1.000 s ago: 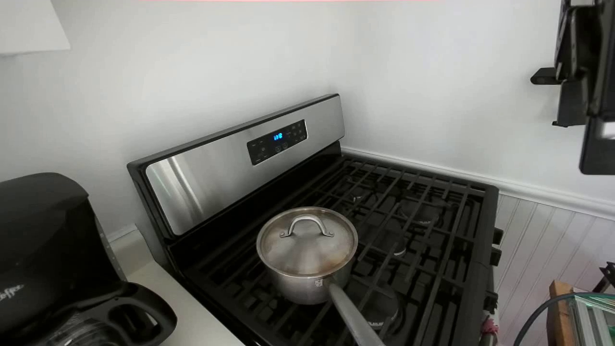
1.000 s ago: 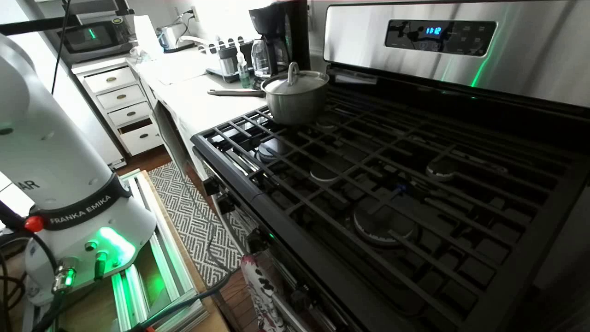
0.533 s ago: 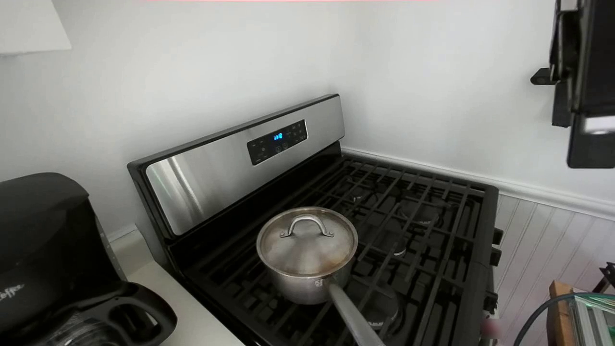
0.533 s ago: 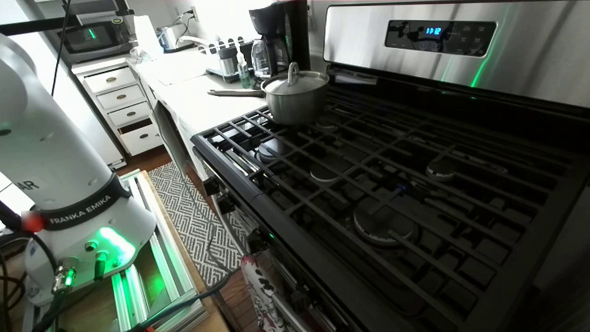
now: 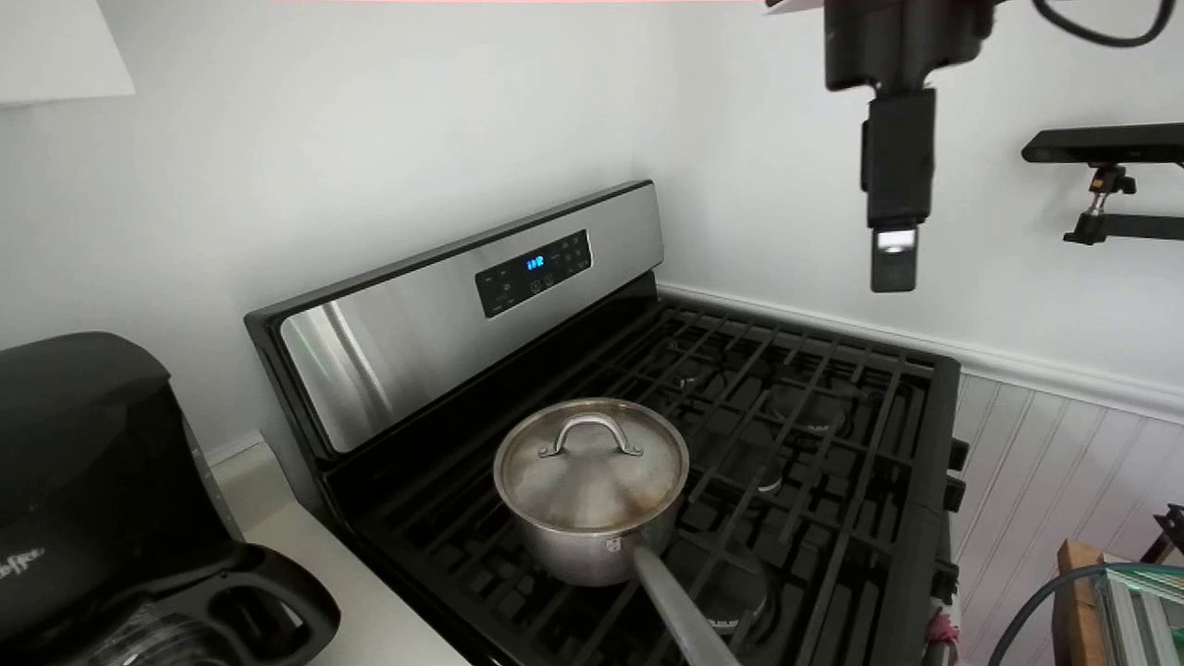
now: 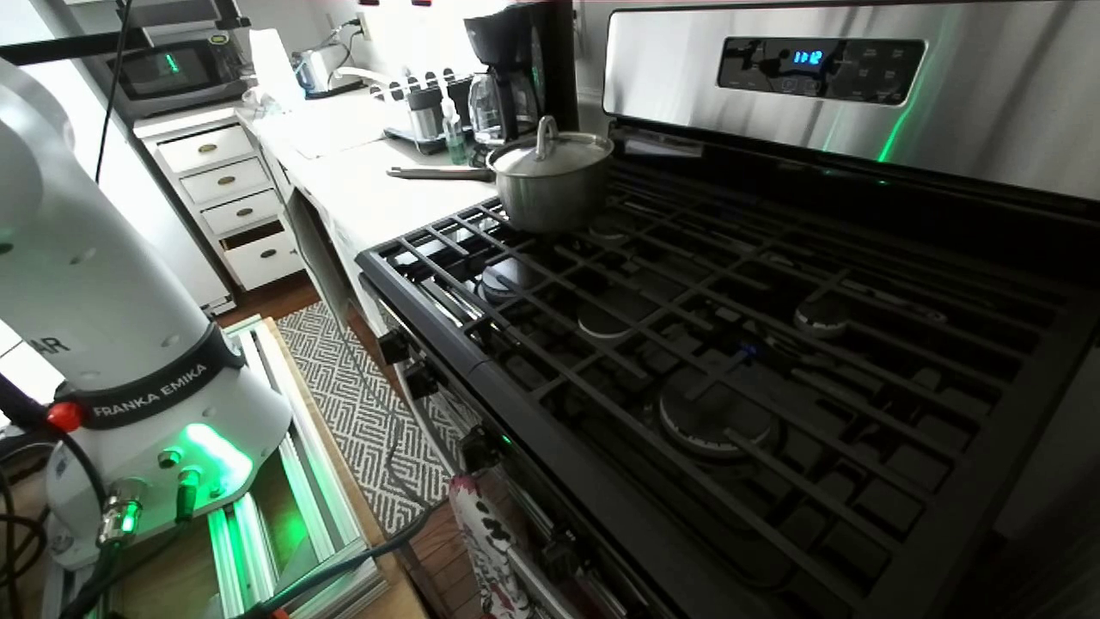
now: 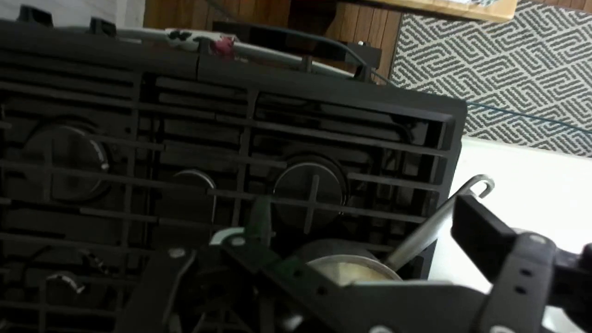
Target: Put the silver lid on the stove
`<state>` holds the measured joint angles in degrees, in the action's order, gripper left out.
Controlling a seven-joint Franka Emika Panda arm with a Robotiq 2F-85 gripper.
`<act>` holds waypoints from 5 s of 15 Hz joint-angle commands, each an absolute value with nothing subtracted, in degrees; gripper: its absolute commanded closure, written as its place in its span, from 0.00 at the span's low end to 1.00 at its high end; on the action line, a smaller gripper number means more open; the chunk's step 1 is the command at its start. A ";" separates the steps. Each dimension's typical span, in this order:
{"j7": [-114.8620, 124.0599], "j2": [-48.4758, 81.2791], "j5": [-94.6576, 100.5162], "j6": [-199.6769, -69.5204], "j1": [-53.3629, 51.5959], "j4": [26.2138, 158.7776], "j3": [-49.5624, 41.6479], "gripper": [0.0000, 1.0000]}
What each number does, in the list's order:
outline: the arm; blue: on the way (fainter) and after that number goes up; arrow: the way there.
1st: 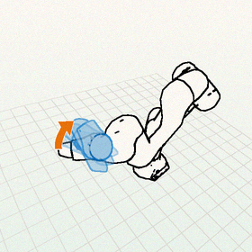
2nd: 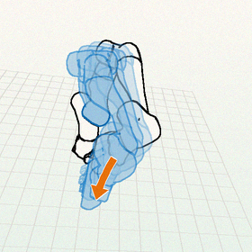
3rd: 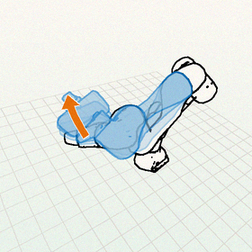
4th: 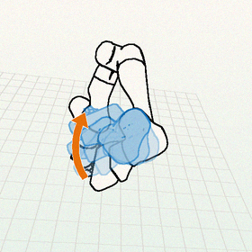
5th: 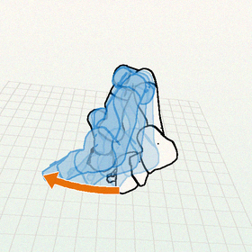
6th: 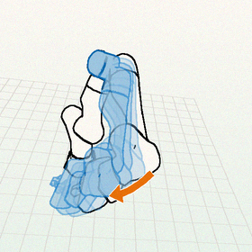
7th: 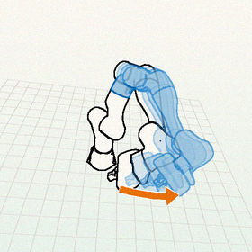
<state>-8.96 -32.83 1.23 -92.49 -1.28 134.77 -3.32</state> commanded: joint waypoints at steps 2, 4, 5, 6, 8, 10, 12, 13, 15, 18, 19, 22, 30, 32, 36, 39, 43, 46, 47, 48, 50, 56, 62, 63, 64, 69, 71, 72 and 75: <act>-15.52 -26.76 1.87 -103.59 -2.58 134.35 -3.44 0.00; -17.12 -24.14 1.26 -107.10 -3.10 134.04 -3.19 0.00; -16.45 -22.51 -0.51 -107.88 -3.05 133.29 -3.58 0.00; -13.92 -21.12 -3.33 -106.25 -2.64 132.13 -4.15 0.00; -14.62 -23.08 -1.39 -106.59 -2.31 134.15 -3.16 0.00; -14.53 -21.79 -2.03 -106.59 -2.15 133.42 -3.46 0.00; -14.45 -21.52 -2.12 -106.59 -2.12 133.07 -3.49 0.00; -17.09 -20.30 -3.19 -110.14 -2.67 133.16 -4.10 0.00; -19.43 -18.73 -2.58 -118.33 -2.72 133.68 -4.34 0.00; -25.18 -15.65 -4.38 -126.66 -3.70 133.44 -4.99 0.00; -26.96 -14.48 -5.22 -128.22 -4.09 133.25 -4.99 0.00; -31.93 -11.01 -9.19 -131.00 -5.03 132.69 -4.75 0.00; -39.16 -3.46 -15.00 -133.10 -4.64 131.73 -3.03 0.00; -40.31 -2.05 -16.05 -132.57 -4.39 131.27 -2.71 0.00; -42.60 -0.17 -17.67 -132.82 -4.04 130.36 -1.70 0.26; -43.53 0.35 -18.16 -132.62 -3.56 129.78 -1.15 0.47; -43.03 0.60 -17.60 -132.51 -3.15 129.50 -1.01 0.76; -42.08 0.80 -16.97 -132.49 -2.54 129.18 -1.11 0.48; -42.18 0.89 -16.88 -132.41 -2.38 129.14 -1.09 0.50; -42.06 0.99 -16.79 -132.38 -2.27 129.13 -1.07 0.49; -42.19 1.34 -16.91 -132.21 -2.26 128.94 -0.96 0.37; -42.78 2.54 -17.35 -131.58 -2.12 128.60 -0.44 0.48; -42.81 2.68 -16.94 -131.23 -1.74 128.57 -0.46 0.84; -42.82 2.74 -16.91 -131.18 -1.69 128.53 -0.47 0.92; -42.66 2.82 -16.70 -131.17 -1.60 128.42 -0.50 0.98; -42.98 3.08 -17.23 -130.78 -1.14 128.05 -0.46 0.98; -43.38 2.66 -17.44 -130.64 -1.13 128.02 -0.41 0.98; -43.64 1.98 -17.62 -130.45 -1.16 128.10 -0.35 0.98; -43.56 -1.48 -17.09 -129.68 -1.13 128.68 -0.47 0.98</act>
<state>-41.87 1.98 -16.09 -132.19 -2.36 129.04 -1.23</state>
